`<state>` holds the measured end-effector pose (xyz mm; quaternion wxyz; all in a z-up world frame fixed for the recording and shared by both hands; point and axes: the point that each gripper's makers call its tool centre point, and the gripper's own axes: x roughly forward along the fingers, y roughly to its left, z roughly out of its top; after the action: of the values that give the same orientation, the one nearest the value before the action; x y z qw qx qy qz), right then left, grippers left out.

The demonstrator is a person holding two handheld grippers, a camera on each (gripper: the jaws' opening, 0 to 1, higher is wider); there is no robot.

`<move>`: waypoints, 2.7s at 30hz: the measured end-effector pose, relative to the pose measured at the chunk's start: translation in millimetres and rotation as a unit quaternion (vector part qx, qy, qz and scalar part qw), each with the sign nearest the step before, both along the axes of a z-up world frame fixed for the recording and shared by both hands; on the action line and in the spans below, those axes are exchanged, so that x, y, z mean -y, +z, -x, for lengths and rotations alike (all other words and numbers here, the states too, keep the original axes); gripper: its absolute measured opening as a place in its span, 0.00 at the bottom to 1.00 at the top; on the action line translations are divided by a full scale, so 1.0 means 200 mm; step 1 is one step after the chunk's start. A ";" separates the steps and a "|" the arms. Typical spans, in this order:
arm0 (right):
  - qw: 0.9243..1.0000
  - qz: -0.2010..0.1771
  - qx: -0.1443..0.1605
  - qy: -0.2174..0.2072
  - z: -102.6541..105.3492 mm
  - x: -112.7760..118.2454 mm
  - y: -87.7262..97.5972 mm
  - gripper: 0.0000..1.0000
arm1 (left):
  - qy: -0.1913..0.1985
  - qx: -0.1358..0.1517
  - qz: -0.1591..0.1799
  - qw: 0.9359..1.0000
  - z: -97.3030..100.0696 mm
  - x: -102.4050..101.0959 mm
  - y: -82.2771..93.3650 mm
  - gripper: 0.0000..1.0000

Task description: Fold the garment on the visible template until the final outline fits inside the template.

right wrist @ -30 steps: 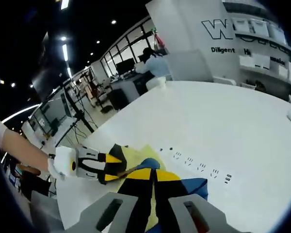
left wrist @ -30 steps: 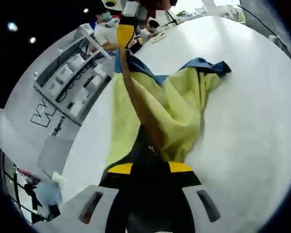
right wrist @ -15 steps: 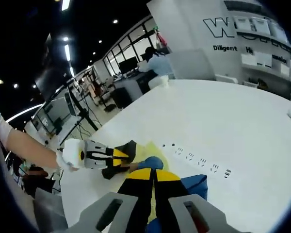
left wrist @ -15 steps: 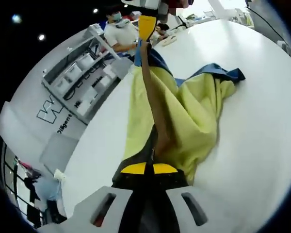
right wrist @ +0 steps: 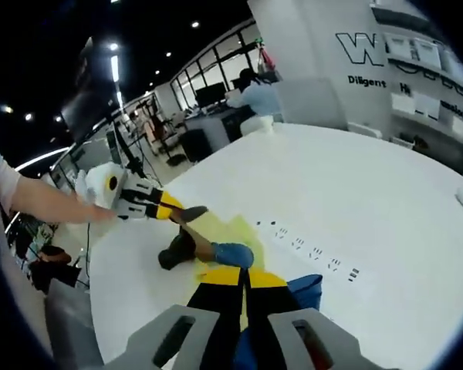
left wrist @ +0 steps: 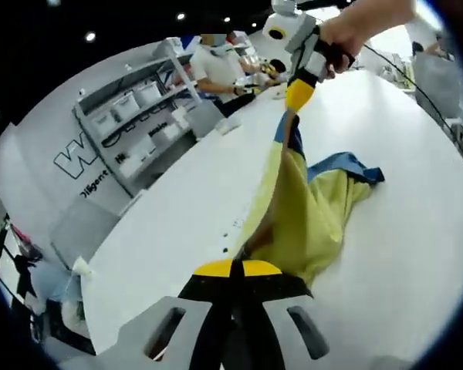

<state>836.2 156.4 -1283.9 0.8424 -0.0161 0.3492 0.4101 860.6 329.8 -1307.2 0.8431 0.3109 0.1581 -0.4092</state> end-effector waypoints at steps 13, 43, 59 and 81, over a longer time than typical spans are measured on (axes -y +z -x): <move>0.988 0.078 0.089 0.097 0.19 -0.02 0.13 0.00 | -0.017 -0.086 0.022 0.996 0.17 -0.03 0.24 0.06; 0.971 0.073 0.169 0.154 0.65 -0.01 0.57 0.00 | -0.089 -0.188 0.046 0.977 0.72 -0.05 0.68 0.06; 0.964 0.046 0.200 0.170 1.02 -0.01 0.82 0.00 | -0.116 -0.197 0.063 0.971 1.09 -0.05 0.95 0.06; 0.972 -0.052 0.101 0.206 1.41 -0.03 0.84 0.00 | -0.142 -0.331 0.126 0.924 1.46 -0.06 0.94 0.06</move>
<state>553.3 162.1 -1115.8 0.7707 -0.0855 0.2294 0.5883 568.1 341.5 -1118.8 0.7080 0.0687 0.3291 -0.6211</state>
